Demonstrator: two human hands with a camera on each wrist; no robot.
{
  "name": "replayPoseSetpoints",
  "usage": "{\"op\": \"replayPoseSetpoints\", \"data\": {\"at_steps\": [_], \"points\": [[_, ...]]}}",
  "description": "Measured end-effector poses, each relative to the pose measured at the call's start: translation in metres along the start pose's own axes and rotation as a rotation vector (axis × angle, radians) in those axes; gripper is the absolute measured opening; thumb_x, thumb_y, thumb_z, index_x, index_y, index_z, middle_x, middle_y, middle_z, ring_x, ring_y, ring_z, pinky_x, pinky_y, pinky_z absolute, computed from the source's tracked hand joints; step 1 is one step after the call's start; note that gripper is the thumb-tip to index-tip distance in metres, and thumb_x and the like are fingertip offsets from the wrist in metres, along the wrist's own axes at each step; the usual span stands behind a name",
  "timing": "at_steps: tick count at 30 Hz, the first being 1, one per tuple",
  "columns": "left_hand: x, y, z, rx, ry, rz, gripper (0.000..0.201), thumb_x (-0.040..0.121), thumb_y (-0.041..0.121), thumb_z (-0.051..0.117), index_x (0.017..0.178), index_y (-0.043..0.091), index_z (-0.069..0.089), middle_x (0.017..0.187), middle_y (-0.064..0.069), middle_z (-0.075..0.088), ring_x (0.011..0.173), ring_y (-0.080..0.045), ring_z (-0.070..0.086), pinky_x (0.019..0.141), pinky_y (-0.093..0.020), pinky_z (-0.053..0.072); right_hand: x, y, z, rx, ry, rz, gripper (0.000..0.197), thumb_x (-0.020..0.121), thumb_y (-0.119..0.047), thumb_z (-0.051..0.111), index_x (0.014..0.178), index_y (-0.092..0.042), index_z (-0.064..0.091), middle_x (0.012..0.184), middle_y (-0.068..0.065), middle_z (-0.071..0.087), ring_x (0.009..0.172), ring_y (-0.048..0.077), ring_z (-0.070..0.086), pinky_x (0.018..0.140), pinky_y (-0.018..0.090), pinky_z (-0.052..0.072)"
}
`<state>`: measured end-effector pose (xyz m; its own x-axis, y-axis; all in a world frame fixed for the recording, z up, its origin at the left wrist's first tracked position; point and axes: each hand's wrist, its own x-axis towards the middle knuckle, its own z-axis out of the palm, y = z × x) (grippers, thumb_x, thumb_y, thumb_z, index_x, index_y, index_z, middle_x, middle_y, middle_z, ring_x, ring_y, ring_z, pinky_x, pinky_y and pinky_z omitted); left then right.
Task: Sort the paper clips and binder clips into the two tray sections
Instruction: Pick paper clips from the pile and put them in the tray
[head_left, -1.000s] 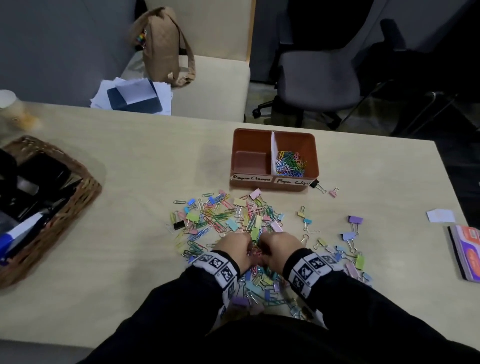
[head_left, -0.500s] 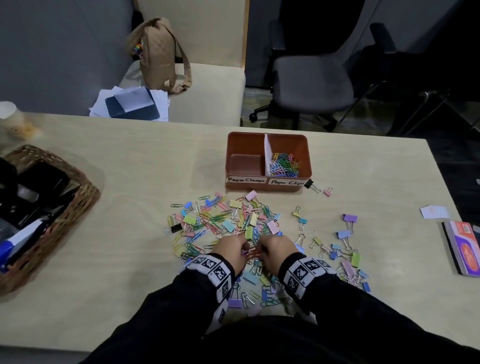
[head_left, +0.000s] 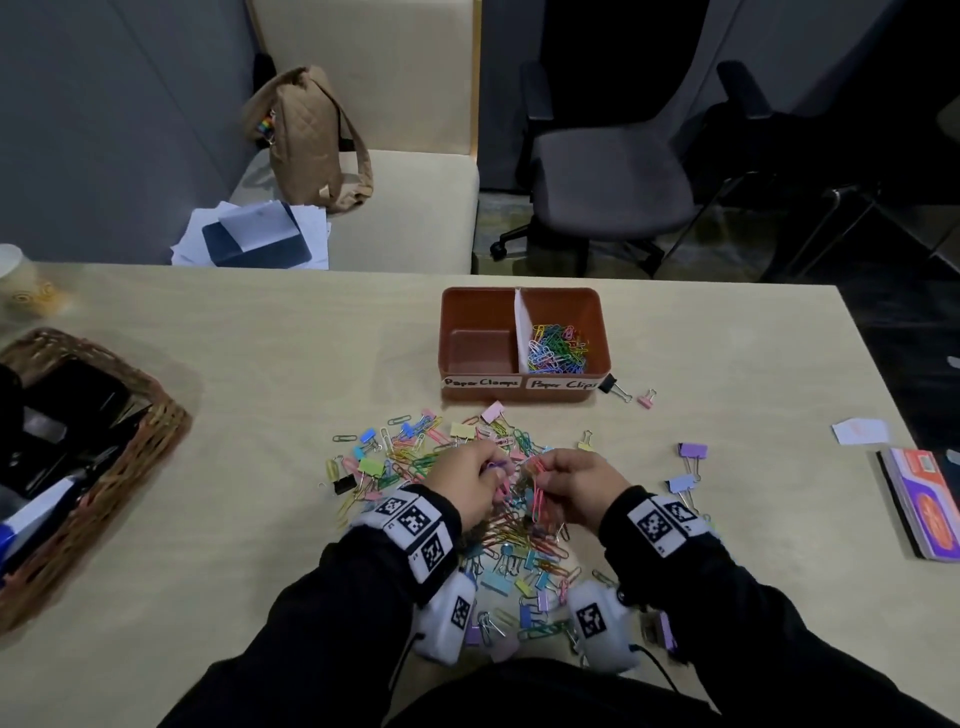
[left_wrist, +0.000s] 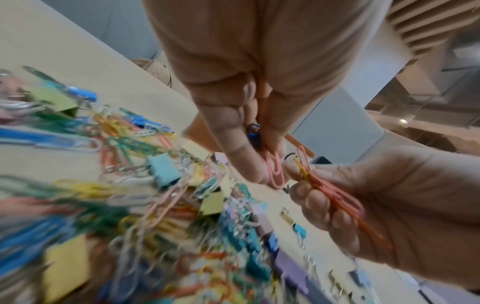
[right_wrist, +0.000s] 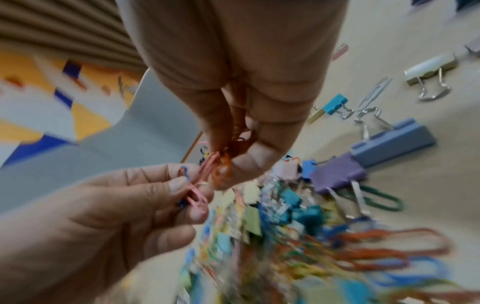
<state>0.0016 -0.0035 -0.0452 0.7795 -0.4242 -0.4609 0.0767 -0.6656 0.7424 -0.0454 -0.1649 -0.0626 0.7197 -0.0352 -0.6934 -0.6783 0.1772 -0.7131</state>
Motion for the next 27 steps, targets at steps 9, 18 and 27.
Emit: {"op": "replayPoseSetpoints", "data": {"at_steps": [9, 18, 27], "points": [[0.053, 0.075, -0.029, -0.185, 0.146, 0.096, 0.019, 0.098, 0.008, 0.047, 0.099, 0.018, 0.063, 0.074, -0.003, 0.067, 0.060, -0.012, 0.064, 0.060, -0.027, 0.058, -0.001, -0.082, -0.028, 0.616, -0.076, -0.038, 0.020, 0.092, -0.009, 0.041, 0.090, 0.000, 0.059, 0.067, 0.015, 0.063, 0.051, 0.021, 0.061, 0.050, 0.026, 0.055], [0.091, 0.093, -0.031, -0.005, 0.203, 0.111, 0.033, 0.097, 0.011, 0.045, 0.124, 0.022, 0.060, 0.114, -0.007, 0.067, 0.101, -0.022, 0.063, 0.088, -0.028, 0.050, 0.036, -0.138, -0.034, 0.217, 0.190, -0.169, 0.029, 0.100, 0.005, 0.032, 0.111, 0.000, 0.057, 0.093, 0.014, 0.060, 0.064, 0.017, 0.058, 0.048, 0.021, 0.053], [0.059, 0.065, -0.033, -0.049, 0.137, 0.109, 0.021, 0.091, 0.012, 0.059, 0.082, 0.030, 0.066, 0.070, 0.004, 0.070, 0.057, -0.003, 0.063, 0.060, -0.022, 0.052, 0.030, -0.116, -0.034, -0.050, 0.311, -0.294, 0.025, 0.086, 0.013, 0.055, 0.100, -0.005, 0.066, 0.104, 0.022, 0.067, 0.076, 0.026, 0.065, 0.059, 0.024, 0.054]]}}
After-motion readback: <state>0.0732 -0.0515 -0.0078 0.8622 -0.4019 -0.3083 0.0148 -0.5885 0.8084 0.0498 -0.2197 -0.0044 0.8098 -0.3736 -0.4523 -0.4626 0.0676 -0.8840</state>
